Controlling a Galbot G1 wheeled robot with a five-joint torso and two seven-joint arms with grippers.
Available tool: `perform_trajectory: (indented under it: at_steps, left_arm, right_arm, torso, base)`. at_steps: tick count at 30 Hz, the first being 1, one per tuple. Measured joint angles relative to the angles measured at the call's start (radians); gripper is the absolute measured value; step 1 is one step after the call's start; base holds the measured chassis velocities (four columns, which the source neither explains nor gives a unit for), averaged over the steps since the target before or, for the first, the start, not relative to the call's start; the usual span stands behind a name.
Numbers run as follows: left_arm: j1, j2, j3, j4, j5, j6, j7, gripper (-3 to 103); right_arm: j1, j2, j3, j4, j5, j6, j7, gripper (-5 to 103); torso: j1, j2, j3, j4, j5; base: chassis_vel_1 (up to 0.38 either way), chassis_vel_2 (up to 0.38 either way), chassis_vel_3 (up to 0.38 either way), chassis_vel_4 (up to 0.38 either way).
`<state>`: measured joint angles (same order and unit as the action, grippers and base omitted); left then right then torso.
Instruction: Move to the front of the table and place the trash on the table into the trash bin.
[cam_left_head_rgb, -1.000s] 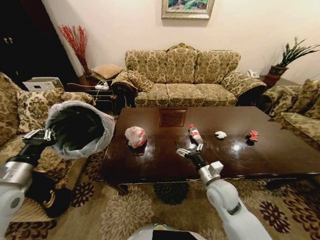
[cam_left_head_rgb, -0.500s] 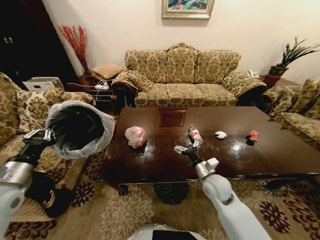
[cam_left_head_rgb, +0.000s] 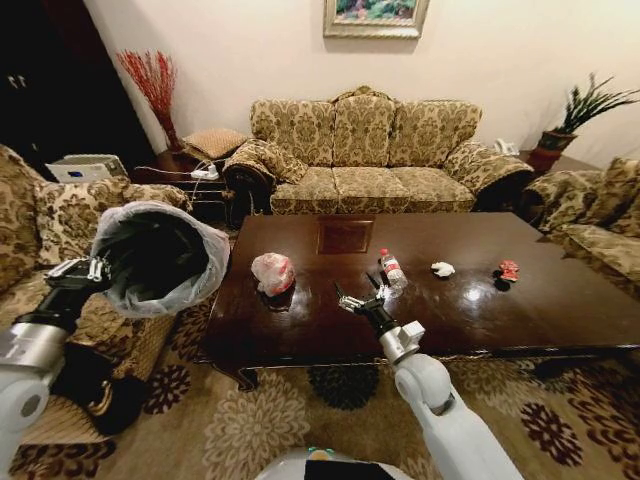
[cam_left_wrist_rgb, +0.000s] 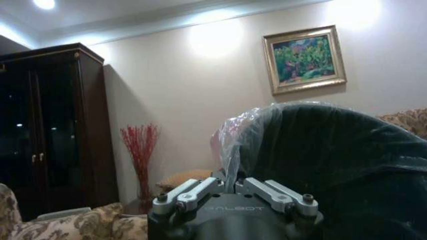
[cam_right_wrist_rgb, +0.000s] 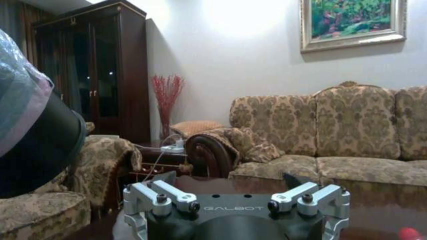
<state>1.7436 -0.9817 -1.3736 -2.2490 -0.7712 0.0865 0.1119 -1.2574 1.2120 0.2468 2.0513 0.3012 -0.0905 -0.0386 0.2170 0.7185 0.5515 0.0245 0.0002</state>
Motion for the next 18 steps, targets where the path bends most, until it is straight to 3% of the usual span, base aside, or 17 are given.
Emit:
perform_trajectory:
  at_steps: [8,18]
  left_arm:
    - [0.0,0.0,0.0,0.001,0.0,0.0,-0.001,3]
    - [0.0,0.0,0.0,0.0,0.0,0.0,0.0,3]
  right_arm:
    - [0.03,-0.002,-0.024,-0.028,0.031,-0.016,-0.007,100]
    - [0.267,0.038,-0.146,-0.236,0.145,-0.106,0.039,100]
  torso:
    - [0.0,0.0,0.0,0.0003,-0.0015]
    - [0.0,0.0,0.0,-0.0001,0.0005]
  base:
    - [0.178,0.19,-0.169,-0.176]
    - [0.026,0.026,-0.019,-0.02]
